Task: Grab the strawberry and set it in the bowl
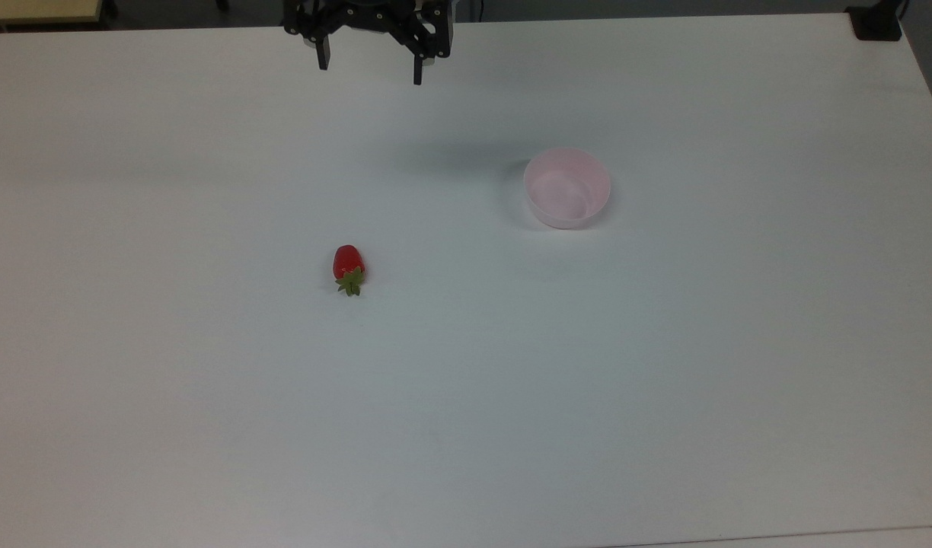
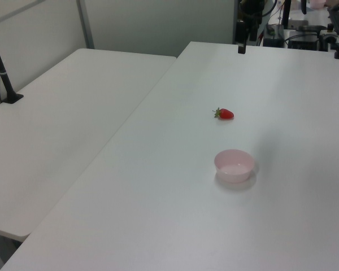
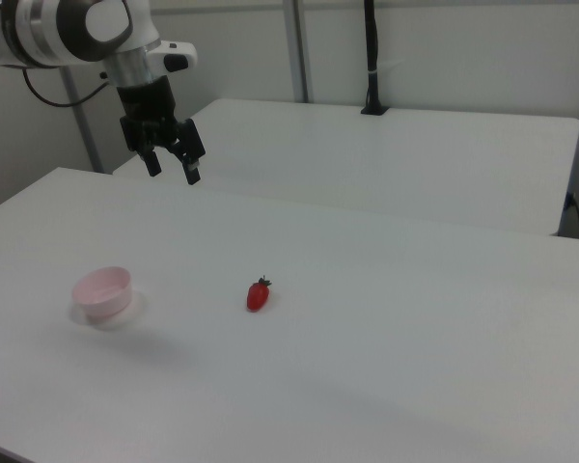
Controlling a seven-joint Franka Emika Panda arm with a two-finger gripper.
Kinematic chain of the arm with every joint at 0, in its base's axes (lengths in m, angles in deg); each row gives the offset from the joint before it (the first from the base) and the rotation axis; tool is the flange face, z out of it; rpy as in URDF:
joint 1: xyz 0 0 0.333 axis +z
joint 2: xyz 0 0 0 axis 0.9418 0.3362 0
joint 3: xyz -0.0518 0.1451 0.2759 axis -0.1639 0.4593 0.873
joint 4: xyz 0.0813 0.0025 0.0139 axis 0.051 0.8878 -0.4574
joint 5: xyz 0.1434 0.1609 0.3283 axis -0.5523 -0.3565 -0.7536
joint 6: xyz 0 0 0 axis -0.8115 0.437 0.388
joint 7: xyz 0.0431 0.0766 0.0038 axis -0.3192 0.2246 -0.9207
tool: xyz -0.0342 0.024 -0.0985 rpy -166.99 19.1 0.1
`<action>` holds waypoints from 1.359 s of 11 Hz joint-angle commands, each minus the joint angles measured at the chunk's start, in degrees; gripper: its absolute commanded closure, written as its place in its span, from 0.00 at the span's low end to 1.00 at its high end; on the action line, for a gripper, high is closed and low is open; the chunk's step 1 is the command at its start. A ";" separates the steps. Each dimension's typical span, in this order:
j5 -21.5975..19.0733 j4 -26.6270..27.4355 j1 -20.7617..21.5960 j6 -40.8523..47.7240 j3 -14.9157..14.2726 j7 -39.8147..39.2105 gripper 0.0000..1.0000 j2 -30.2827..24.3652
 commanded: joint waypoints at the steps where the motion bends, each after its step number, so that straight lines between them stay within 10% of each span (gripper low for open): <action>1: -0.80 1.83 -0.17 0.39 -0.42 -1.56 0.00 -1.85; 15: -0.80 1.91 -3.24 -10.66 -0.77 -6.92 0.00 12.36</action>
